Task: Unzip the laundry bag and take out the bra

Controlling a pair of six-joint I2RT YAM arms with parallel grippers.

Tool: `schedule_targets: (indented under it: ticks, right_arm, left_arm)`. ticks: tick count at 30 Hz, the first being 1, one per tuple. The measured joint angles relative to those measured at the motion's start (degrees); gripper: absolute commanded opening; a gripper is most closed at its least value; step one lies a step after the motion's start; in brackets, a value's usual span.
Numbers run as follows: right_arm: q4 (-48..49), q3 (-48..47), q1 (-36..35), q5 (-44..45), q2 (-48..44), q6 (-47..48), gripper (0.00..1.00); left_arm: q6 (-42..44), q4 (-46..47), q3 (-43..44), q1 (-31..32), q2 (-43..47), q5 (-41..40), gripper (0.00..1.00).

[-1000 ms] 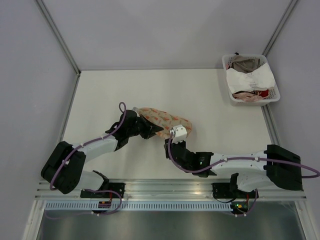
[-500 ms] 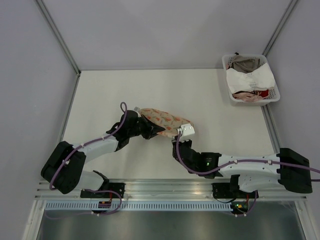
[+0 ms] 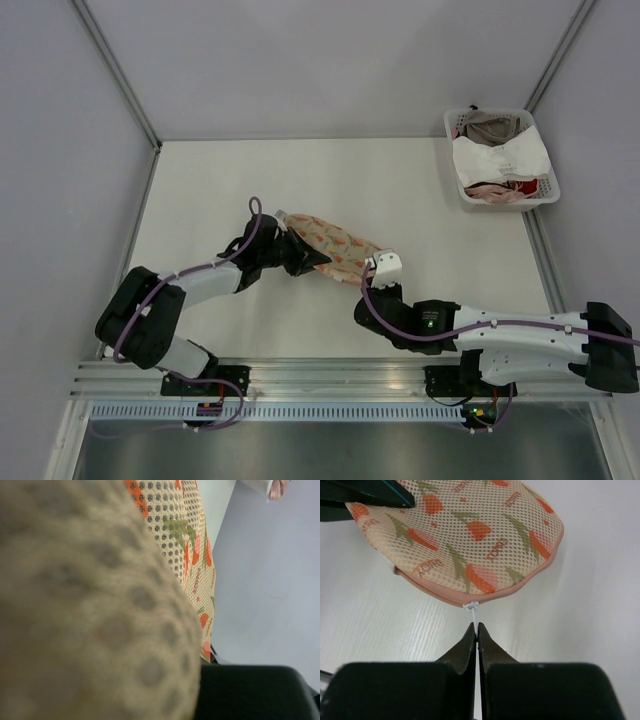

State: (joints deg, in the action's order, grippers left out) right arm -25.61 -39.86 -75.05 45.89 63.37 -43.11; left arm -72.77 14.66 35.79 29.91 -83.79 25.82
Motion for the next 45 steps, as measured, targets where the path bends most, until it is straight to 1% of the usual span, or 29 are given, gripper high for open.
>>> schedule_targets:
  ticks: [3, 7, 8, 9, 10, 11, 13, 16, 19, 20, 22, 24, 27, 31, 33, 36, 43, 45]
  right_arm:
    - [-4.02, -0.37, 0.07, 0.07, -0.63, -1.68, 0.0]
    - [-7.78, -0.66, 0.22, 0.11, -0.63, -4.17, 0.0]
    - [-8.57, -0.74, 0.26, 0.13, -0.66, -4.87, 0.01]
    - [-9.09, -0.81, 0.35, 0.28, -0.72, -5.29, 0.0]
    - [-9.35, -0.83, 0.37, 0.37, -0.85, -5.66, 0.0]
    - [-9.94, -0.83, 0.42, 0.42, -1.03, -5.84, 0.01]
    - [-11.45, -0.83, 0.42, 0.39, -1.42, -6.03, 0.01]
    - [-12.22, -0.83, 0.42, 0.31, -1.25, -6.08, 0.01]
    - [-11.5, -0.85, 0.42, 0.26, 0.26, -5.86, 0.0]
    - [-10.95, -0.87, 0.42, 0.22, 1.07, -5.53, 0.0]
    - [-9.64, -0.87, 0.44, -0.13, 2.8, -4.85, 0.0]
    - [-7.48, -0.9, 0.44, -0.94, 4.55, -3.87, 0.01]
    - [-3.21, -0.9, 0.74, -2.51, 6.82, -1.92, 0.0]
    - [4.55, -0.9, 1.77, -6.67, 9.62, 1.2, 0.0]
    - [8.33, -0.9, 2.36, -8.72, 10.86, 2.56, 0.01]
    - [12.24, -0.9, 2.84, -11.08, 12.85, 4.0, 0.0]
    - [16.83, -0.9, 2.91, -14.97, 14.86, 5.88, 0.0]
    - [17.7, -0.9, 2.91, -15.52, 14.88, 6.1, 0.0]
  left_arm:
    - [4.76, -0.46, 3.76, -0.79, -3.34, 4.39, 0.02]
    - [13.66, -2.71, 13.44, -1.9, -10.84, 12.63, 0.03]
    - [16.63, -4.57, 17.03, -1.95, -13.31, 15.17, 0.08]
    - [18.71, -5.51, 19.56, -1.95, -15.04, 16.83, 0.37]
    - [21.46, -6.12, 22.25, -1.92, -17.07, 18.73, 0.56]
    - [23.63, -6.69, 24.59, -1.92, -18.75, 19.87, 0.99]
    - [26.29, -7.8, 28.24, -2.54, -21.4, 20.26, 1.0]
    - [29.27, -10.95, 30.71, -3.61, -22.77, 18.27, 1.0]
    - [30.18, -15.15, 30.45, -4.02, -21.79, 13.16, 1.0]
    - [30.16, -16.52, 29.18, -4.0, -20.35, 10.25, 1.0]
    - [29.4, -19.37, 24.39, -3.93, -15.23, 5.84, 1.0]
    - [27.65, -20.96, 17.16, -3.43, -6.95, 2.71, 1.0]
    - [23.71, -21.86, 7.61, -0.7, 6.29, 1.09, 1.0]
    - [15.65, -18.05, -3.74, 3.26, 19.52, 0.79, 1.0]
    - [11.56, -15.58, -8.33, 3.41, 23.06, 0.66, 1.0]
    - [8.0, -13.6, -9.7, 3.63, 22.08, 0.61, 1.0]
    - [2.08, -5.11, -8.85, 5.35, 14.14, -0.87, 1.0]
    - [1.49, -4.28, -7.08, 6.12, 11.21, -0.9, 1.0]
